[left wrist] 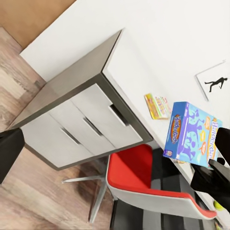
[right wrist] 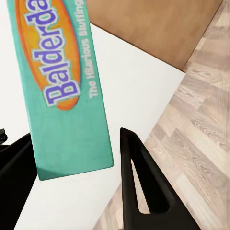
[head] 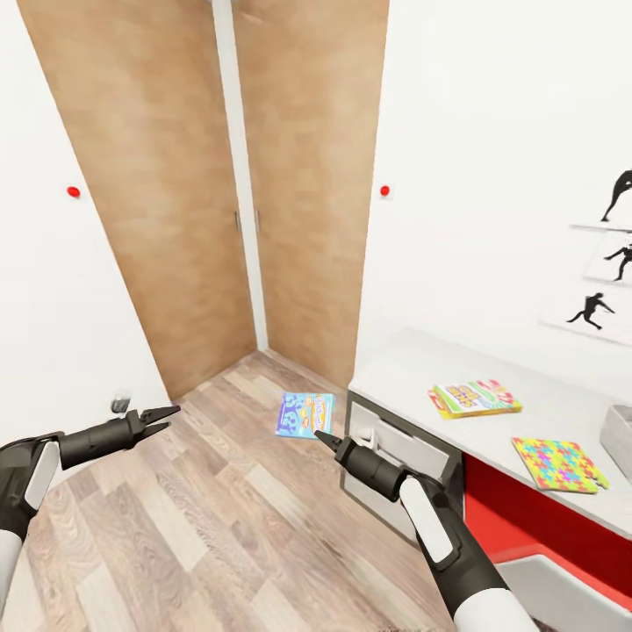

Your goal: Put all the toys in the child's room - the three board games (two on the bed and one on the table), the two jigsaw puzzles on the table, and the tennis ball on the table - inside the toy box on the table in the child's room.

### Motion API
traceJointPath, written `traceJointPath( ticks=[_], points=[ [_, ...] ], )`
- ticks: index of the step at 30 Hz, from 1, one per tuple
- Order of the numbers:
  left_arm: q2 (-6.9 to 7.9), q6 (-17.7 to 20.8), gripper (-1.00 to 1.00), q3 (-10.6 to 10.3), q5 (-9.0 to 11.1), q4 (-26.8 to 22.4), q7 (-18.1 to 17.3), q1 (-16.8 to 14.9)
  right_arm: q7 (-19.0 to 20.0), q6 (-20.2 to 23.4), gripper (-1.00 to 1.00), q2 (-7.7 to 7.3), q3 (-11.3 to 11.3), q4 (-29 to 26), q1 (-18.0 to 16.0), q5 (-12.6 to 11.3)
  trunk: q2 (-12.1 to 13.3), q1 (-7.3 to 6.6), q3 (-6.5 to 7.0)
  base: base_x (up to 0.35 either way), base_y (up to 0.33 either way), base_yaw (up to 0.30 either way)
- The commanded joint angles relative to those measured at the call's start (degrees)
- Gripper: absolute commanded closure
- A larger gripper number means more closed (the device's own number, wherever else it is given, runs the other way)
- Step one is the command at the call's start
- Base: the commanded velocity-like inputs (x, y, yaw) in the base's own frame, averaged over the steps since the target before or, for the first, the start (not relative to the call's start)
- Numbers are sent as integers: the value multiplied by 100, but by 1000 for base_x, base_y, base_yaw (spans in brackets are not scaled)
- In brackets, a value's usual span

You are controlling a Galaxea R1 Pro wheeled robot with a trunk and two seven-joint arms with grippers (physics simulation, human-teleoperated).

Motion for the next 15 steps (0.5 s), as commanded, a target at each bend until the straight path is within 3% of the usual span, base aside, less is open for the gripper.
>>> traceJointPath(
  ticks=[1, 15],
  points=[
    [3, 33, -100, 4, 12, 0, -9, -3, -3, 42, 100, 2, -5, -3, -6, -58, -13, 3, -16, 0, 0, -256],
    [2, 33, -100, 4, 16, 0, -9, -3, -3, 41, 100, 2, -5, -1, -6, -58, -13, 3, -61, 0, 0, -253]
  ],
)
